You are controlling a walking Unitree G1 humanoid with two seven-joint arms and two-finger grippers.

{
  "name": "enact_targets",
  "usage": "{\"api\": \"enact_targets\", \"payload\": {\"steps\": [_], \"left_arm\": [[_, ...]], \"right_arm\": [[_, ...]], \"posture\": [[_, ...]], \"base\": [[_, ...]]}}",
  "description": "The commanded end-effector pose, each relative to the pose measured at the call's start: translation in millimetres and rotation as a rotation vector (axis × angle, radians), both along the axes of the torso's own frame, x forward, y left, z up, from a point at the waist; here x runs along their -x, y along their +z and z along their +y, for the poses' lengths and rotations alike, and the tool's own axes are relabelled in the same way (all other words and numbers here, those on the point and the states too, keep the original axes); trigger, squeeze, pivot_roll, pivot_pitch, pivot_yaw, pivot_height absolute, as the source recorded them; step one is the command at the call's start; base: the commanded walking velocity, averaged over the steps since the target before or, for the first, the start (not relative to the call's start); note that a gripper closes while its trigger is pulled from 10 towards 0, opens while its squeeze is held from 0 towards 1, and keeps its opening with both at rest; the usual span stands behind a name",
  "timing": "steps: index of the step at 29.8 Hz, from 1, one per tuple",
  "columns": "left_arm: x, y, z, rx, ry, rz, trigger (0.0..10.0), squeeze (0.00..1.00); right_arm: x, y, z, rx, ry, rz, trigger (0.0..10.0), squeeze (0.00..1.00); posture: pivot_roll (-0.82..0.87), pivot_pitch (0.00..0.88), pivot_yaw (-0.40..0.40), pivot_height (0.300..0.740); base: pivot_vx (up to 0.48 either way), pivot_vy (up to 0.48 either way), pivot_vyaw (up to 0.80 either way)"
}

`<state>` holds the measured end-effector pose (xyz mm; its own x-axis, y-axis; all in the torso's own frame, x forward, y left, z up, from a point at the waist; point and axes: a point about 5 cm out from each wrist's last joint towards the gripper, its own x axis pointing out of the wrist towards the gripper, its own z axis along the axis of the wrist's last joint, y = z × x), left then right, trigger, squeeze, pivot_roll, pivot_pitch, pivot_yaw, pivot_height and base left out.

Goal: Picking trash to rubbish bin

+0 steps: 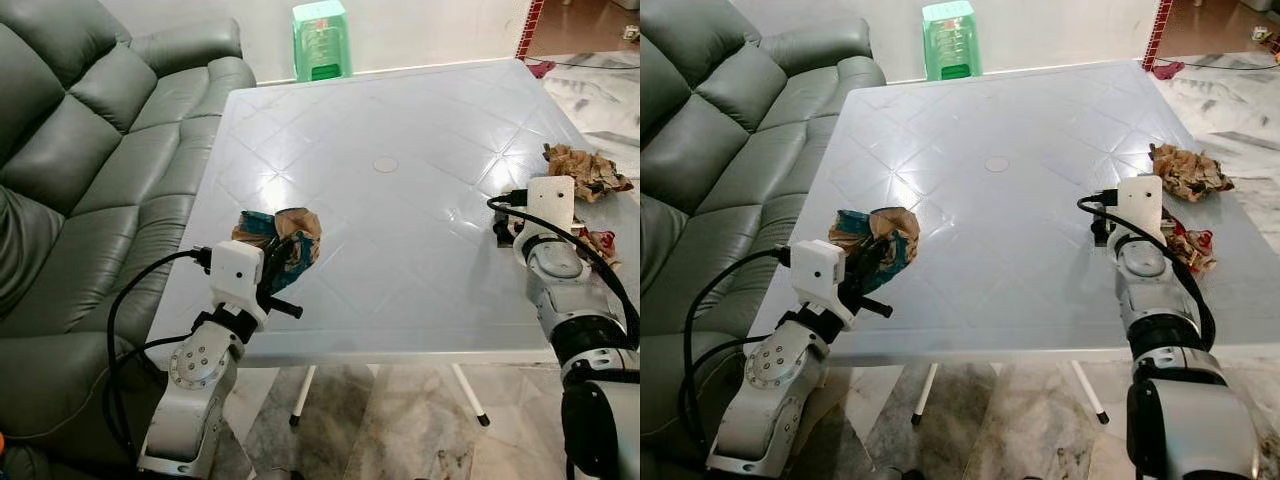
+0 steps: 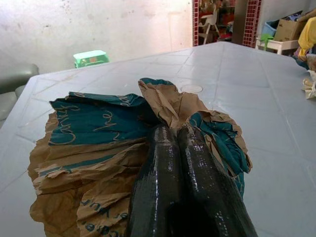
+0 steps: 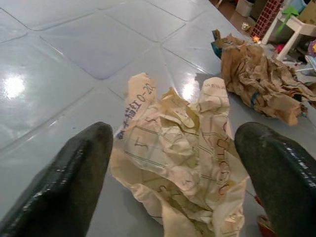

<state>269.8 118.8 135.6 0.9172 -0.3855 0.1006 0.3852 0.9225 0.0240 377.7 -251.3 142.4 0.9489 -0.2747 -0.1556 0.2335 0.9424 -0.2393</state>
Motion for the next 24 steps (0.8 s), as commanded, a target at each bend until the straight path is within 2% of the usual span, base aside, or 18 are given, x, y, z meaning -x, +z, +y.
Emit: {"api": "enact_targets", "payload": {"steps": [1, 4, 6, 7, 9, 10, 11, 12, 13, 14, 24], "left_arm": [[2.0, 2.8, 2.0, -0.003, -0.004, -0.005, 0.0, 0.0], [2.6, 2.7, 1.8, -0.003, -0.005, -0.003, 0.0, 0.0], [3.3, 2.4, 1.7, -0.003, -0.006, -0.002, 0.0, 0.0], [3.5, 2.1, 1.7, -0.003, -0.006, 0.0, 0.0, 0.0], [3.9, 1.9, 1.7, -0.003, -0.006, 0.002, 0.0, 0.0], [4.3, 1.5, 1.6, -0.004, -0.006, 0.004, 0.0, 0.0], [4.5, 1.2, 1.6, -0.005, -0.007, 0.005, 0.0, 0.0], [4.8, 0.7, 1.4, -0.005, -0.008, 0.008, 0.0, 0.0], [4.7, 0.7, 1.2, -0.006, -0.009, 0.008, 0.0, 0.0], [4.7, 0.7, 0.9, -0.006, -0.01, 0.009, 0.0, 0.0], [4.0, 0.6, -0.3, -0.003, -0.009, 0.01, 0.0, 0.0]], "right_arm": [[0.1, -8.9, 4.7, -0.015, 0.002, 0.056, 10.0, 1.0], [2.7, -17.8, 4.3, -0.069, -0.014, 0.103, 10.0, 1.0], [4.3, -22.2, 4.5, -0.067, -0.014, 0.128, 10.0, 1.0], [5.4, -24.1, 3.6, -0.063, -0.02, 0.138, 10.0, 0.7], [6.7, -26.5, 2.5, -0.063, -0.03, 0.15, 10.0, 0.7], [7.8, -28.6, 1.4, -0.065, -0.035, 0.16, 10.0, 0.61], [8.4, -29.7, 0.8, -0.065, -0.036, 0.166, 10.0, 0.39], [10.0, -32.9, 0.5, -0.08, -0.036, 0.179, 10.0, 0.0], [10.5, -33.9, 0.4, -0.09, -0.04, 0.181, 6.4, 0.0], [11.2, -35.5, 0.1, -0.106, -0.046, 0.186, 0.0, 0.0], [13.6, -42.6, 4.1, -0.168, -0.042, 0.203, 0.0, 0.0]], "posture": [[0.01, 0.074, 0.094, 0.74], [0.01, 0.076, 0.093, 0.74], [0.01, 0.077, 0.093, 0.74], [0.01, 0.079, 0.092, 0.74], [0.01, 0.079, 0.092, 0.74], [0.01, 0.082, 0.092, 0.74], [0.01, 0.082, 0.092, 0.74], [0.01, 0.082, 0.092, 0.74], [0.01, 0.083, 0.092, 0.74], [0.01, 0.083, 0.091, 0.74], [0.0, 0.081, 0.088, 0.74]], "base": [[0.0, 0.0, 0.0], [0.0, 0.0, 0.0], [0.0, 0.0, 0.0], [0.0, 0.0, 0.0], [0.0, 0.0, 0.0], [0.0, 0.0, 0.0], [0.0, 0.0, 0.0], [0.0, 0.0, 0.0], [0.0, 0.0, 0.0], [0.0, 0.0, 0.0], [0.0, 0.0, 0.0]]}}
